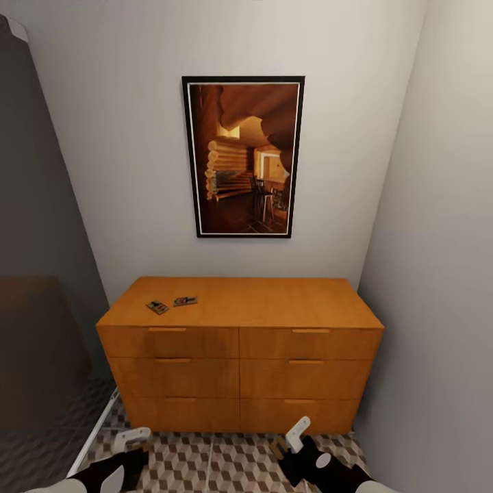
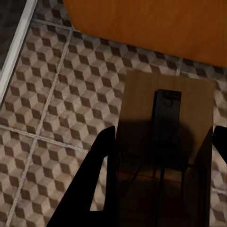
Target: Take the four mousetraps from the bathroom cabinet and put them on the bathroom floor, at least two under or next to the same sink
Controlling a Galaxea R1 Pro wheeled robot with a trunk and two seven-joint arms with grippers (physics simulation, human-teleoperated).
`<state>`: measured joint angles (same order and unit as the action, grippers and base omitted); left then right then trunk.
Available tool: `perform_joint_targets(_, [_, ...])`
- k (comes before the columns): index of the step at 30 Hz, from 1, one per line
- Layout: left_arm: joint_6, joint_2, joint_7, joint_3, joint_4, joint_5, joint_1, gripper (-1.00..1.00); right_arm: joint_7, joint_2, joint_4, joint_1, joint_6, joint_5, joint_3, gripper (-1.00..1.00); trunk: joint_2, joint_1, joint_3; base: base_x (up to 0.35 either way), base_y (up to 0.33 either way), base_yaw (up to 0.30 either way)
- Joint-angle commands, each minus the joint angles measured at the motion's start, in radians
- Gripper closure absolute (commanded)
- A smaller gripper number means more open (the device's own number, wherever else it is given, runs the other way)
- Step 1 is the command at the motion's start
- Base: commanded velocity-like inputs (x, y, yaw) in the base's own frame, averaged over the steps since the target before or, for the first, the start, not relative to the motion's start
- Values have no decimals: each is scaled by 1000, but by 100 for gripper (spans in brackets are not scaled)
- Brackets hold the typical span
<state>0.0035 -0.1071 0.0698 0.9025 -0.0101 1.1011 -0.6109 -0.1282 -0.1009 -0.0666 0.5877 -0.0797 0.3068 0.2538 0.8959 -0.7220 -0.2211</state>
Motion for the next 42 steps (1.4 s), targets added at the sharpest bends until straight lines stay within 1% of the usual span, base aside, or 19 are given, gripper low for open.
perform_joint_targets(1, [1,2,2,8,0,5,1,100,-1,-1,1,1,-3,7,1,100,1,0,-1,0,0,0])
perform_joint_targets(7, [4,11,-3,9,2,4,13,100,-2,-3,0,-5,-8,8,1,100,1,0,-1,0,0,0])
perform_joint_targets(14, [3,12,-2,9,2,3,16,100,-10,-6,1,-10,-53,8,1,100,1,0,-1,0,0,0])
perform_joint_targets(34, [2,8,-2,9,2,3,17,100,-10,-6,1,-22,-59,8,1,100,1,0,-1,0,0,0])
perform_joint_targets(37, [1,9,-2,9,2,3,25,100,-11,-10,1,-22,-61,8,2,100,1,0,-3,0,0,99])
perform_joint_targets(38, [0,9,-1,9,2,4,35,100,-8,-13,1,-36,-111,8,1,100,1,0,-4,0,0,246])
perform_joint_targets(42, [0,13,-1,9,2,3,40,100,-4,-13,2,-37,-124,8,1,100,1,0,-6,0,0,272])
